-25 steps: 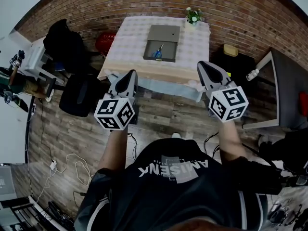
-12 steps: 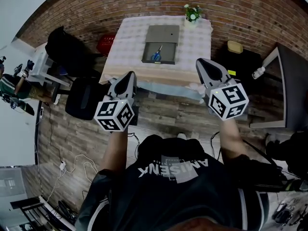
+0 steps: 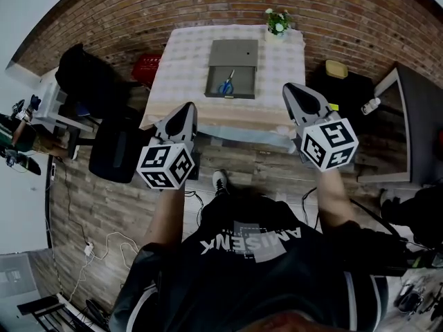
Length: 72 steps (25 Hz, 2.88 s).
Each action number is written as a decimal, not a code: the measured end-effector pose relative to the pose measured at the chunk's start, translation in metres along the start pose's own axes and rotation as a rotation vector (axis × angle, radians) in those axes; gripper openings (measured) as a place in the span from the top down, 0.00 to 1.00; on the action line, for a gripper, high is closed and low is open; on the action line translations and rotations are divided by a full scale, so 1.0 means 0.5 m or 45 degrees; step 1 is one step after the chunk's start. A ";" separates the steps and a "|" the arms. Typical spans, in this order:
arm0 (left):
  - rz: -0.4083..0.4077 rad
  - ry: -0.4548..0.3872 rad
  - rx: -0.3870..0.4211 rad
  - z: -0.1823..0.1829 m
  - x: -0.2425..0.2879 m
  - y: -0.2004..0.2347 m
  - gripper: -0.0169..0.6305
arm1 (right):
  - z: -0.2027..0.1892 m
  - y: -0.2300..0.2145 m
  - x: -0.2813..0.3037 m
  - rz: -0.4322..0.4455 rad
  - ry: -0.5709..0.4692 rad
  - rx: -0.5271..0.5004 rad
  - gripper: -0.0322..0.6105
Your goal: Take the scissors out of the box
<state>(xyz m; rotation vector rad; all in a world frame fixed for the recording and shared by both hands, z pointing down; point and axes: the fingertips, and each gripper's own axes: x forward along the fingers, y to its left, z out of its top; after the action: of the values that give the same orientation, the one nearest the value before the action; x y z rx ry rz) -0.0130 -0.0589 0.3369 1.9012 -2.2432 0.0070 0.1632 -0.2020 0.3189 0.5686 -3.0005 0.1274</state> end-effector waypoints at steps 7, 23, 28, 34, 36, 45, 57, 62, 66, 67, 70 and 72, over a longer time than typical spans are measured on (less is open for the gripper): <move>-0.055 -0.021 -0.029 0.027 0.046 0.127 0.95 | 0.015 0.032 0.110 -0.064 0.032 -0.023 0.89; -0.186 -0.001 -0.086 0.037 0.161 0.355 0.95 | 0.018 0.078 0.320 -0.211 0.094 -0.023 0.89; -0.235 0.017 -0.095 0.032 0.195 0.405 0.95 | 0.009 0.090 0.372 -0.257 0.117 -0.013 0.88; -0.284 0.068 -0.098 0.008 0.232 0.445 0.95 | -0.026 0.098 0.425 -0.344 0.171 0.043 0.88; -0.292 0.091 -0.105 -0.005 0.250 0.449 0.95 | -0.046 0.091 0.442 -0.363 0.202 0.066 0.88; -0.259 0.214 -0.055 -0.086 0.366 0.437 0.95 | -0.180 0.007 0.518 -0.373 0.296 0.216 0.88; -0.195 0.326 -0.036 -0.141 0.494 0.428 0.95 | -0.329 -0.090 0.576 -0.346 0.438 0.414 0.79; -0.173 0.387 0.031 -0.164 0.532 0.417 0.95 | -0.374 -0.105 0.589 -0.302 0.487 0.461 0.71; -0.175 0.422 0.034 -0.185 0.551 0.420 0.95 | -0.412 -0.095 0.614 -0.287 0.538 0.474 0.70; -0.185 0.433 0.037 -0.192 0.554 0.423 0.95 | -0.422 -0.089 0.621 -0.297 0.542 0.491 0.70; -0.230 0.467 0.034 -0.214 0.566 0.431 0.95 | -0.454 -0.075 0.639 -0.340 0.565 0.530 0.70; -0.266 0.491 0.021 -0.230 0.572 0.439 0.95 | -0.480 -0.067 0.651 -0.376 0.605 0.547 0.69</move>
<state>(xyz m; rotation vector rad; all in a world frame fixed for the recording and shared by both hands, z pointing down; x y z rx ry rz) -0.2539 -0.2847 0.5216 1.9360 -1.7941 0.3317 -0.1101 -0.3274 0.5915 0.8658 -2.4007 0.7748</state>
